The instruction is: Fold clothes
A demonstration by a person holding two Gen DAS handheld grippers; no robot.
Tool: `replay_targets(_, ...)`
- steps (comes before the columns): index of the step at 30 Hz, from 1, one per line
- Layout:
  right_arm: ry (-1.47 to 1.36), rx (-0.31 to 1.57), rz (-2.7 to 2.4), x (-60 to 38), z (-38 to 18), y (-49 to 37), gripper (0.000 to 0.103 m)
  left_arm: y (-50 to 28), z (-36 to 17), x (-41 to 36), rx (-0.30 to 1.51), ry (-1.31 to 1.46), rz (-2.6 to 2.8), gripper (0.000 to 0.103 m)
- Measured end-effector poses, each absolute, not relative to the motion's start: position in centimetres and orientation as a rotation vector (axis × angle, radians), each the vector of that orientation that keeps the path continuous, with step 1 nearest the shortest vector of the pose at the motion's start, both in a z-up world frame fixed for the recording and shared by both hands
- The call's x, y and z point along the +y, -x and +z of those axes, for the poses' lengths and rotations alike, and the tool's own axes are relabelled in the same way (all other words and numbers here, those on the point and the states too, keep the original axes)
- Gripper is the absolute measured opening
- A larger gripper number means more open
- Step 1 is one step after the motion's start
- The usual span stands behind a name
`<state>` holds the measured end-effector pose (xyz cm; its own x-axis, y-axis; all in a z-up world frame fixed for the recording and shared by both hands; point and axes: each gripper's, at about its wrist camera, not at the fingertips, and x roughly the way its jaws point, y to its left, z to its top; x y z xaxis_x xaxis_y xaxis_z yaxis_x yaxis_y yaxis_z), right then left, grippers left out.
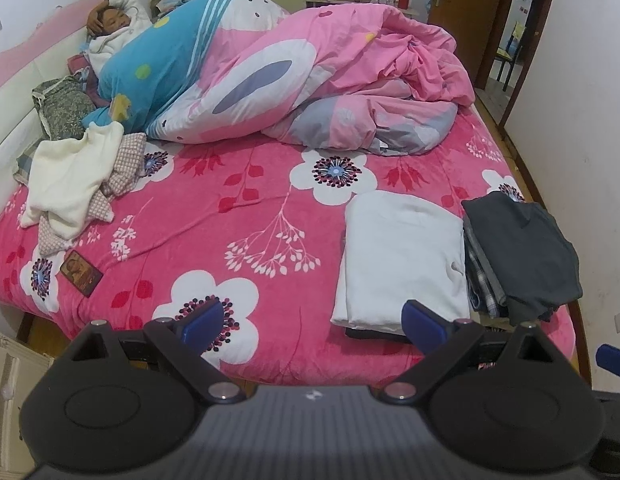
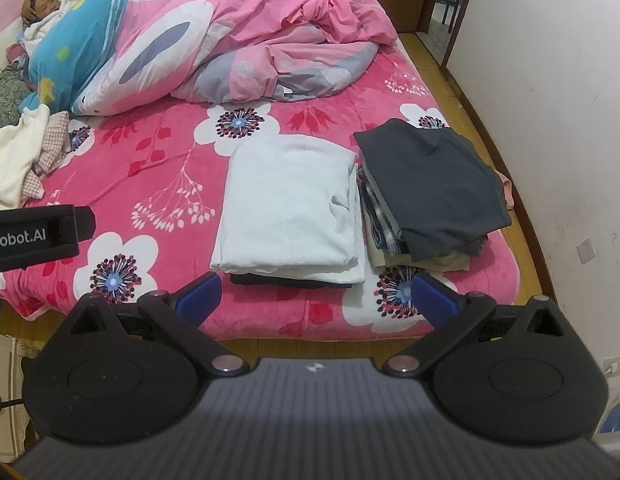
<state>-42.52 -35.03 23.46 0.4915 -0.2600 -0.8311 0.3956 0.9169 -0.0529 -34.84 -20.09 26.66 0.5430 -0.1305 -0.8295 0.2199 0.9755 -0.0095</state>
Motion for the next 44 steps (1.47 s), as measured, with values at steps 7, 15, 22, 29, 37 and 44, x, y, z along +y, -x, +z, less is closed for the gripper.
replay_targets(7, -0.164, 0.978, -0.406, -35.2, 23.4, 42.6, 0.101, 34.7, 26.6, -19.9, 0.977, -0.100, -0.204, 0.096)
replay_targets(15, -0.176, 0.979, -0.412, -35.4, 23.3, 42.8, 0.101, 34.8, 26.5, -20.1, 0.981, -0.108, -0.205, 0.096)
replay_targets(22, -0.179, 0.980, -0.414, -35.3, 23.3, 42.7, 0.101, 34.8, 26.4, -20.1, 0.986, -0.107, -0.200, 0.096)
replay_targets(29, -0.184, 0.981, -0.415, -35.5, 23.3, 42.8, 0.101, 34.7, 26.2, -20.1, 0.992, -0.106, -0.196, 0.096)
replay_targets(37, -0.188, 0.987, -0.441, -35.9, 23.1, 43.2, 0.101, 35.3, 25.7, -21.1, 1.007, -0.124, -0.230, 0.096)
replay_targets(44, -0.204, 0.995, -0.482, -36.9, 22.7, 44.0, 0.101, 35.9, 25.1, -22.5, 1.013, -0.152, -0.267, 0.096)
